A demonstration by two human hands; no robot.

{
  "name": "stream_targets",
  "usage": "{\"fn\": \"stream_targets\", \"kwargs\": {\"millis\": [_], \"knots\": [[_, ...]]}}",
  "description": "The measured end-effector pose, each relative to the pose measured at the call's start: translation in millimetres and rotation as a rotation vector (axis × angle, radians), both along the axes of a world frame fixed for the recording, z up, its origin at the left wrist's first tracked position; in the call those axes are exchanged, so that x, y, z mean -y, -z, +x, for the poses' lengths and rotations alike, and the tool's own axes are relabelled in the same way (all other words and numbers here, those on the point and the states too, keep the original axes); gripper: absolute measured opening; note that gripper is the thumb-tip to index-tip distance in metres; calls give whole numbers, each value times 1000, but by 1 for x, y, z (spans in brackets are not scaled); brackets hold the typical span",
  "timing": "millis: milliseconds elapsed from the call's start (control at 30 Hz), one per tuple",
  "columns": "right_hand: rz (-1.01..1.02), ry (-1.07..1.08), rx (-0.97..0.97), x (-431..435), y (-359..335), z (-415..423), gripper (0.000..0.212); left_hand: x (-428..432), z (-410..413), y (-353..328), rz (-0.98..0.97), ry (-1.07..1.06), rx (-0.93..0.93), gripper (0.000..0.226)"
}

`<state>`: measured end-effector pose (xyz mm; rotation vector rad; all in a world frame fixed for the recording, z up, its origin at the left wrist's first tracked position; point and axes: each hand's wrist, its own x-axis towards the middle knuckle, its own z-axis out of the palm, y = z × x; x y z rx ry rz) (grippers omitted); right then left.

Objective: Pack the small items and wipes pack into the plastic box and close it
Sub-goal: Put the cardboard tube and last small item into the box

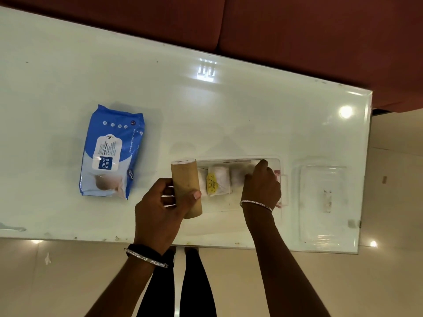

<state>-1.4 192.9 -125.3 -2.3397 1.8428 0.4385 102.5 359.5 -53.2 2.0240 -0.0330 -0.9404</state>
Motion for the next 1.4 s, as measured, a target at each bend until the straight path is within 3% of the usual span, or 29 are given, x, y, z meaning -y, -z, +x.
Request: {"fn": "stream_targets", "kwargs": {"millis": [167,233,333,400,467,567,633,733,833,933,1067,1400], "knots": [[22,-54,-31,2,-6,-4,4,0,-3,-1,15,8,7,55],[36,-49,10,1,-17,-6,11,0,-3,-3,28,55,20,57],[135,-51,322,-5,-48,-14,20,0,-3,-6,62,209,49,53],[390,80,640,-14,-71,-19,23,1,-5,-8,90,352,81,49],[724,274,780,-26,-86,-22,25,3,-9,-9,99,488,100,48],[821,176,619,-39,-87,-33,44,7,-18,-9,130,591,118,48],[824,264,617,-43,-83,-39,49,6,-25,-7,130,564,122,46],[858,489,683,-42,-74,-45,41,0,-31,-6,114,372,189,37],[781,507,592,-37,-62,-43,30,-8,-29,-3,172,154,241,34],[789,536,501,-32,-47,-31,20,-19,-24,4,241,61,128,39],[746,467,340,-31,-29,-16,23,-26,-22,12,233,42,-34,34],[506,293,75,-49,-12,-3,35,-31,-20,25,176,-49,-158,25]]}}
